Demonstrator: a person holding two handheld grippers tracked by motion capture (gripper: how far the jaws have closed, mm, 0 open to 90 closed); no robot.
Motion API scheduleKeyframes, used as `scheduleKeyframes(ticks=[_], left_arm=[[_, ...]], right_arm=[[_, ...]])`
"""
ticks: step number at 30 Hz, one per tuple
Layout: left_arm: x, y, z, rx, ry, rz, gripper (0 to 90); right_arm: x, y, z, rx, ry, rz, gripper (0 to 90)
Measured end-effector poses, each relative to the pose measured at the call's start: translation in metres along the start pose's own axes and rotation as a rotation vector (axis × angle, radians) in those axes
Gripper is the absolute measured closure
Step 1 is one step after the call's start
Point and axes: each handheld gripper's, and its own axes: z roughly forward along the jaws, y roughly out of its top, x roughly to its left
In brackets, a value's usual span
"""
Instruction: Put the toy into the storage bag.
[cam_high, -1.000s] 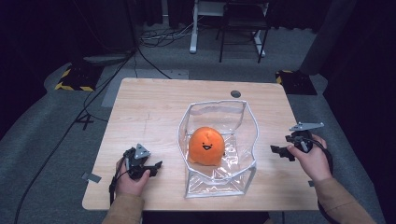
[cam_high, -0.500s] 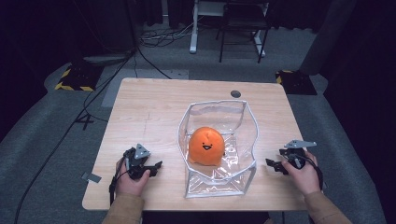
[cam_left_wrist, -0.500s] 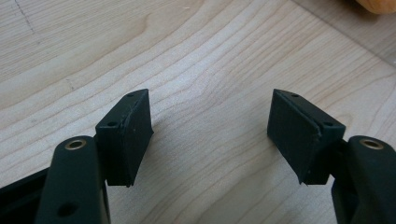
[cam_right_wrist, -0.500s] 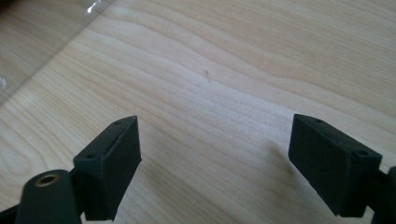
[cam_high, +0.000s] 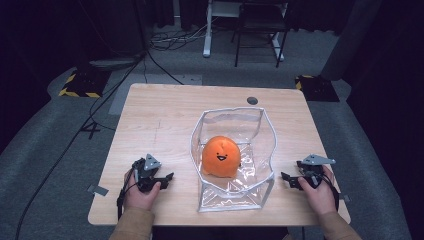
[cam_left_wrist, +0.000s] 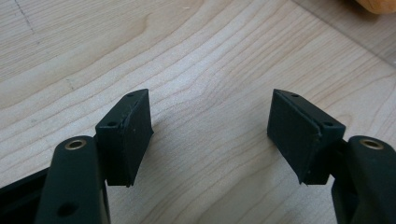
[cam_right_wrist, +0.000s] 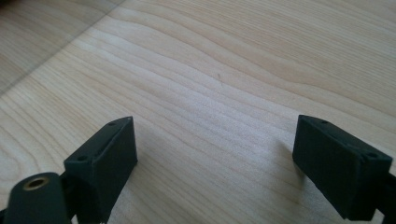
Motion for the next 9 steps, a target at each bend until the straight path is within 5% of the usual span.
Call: scheduleKeyframes(ticks=[9], left_arm=[[-0.0001,-0.0001,-0.0001,0.001,0.002,0.001,30.9]], right_arm=[[0.0002,-0.0002,0.0002,-0.003,0.000,0.001,13.9]])
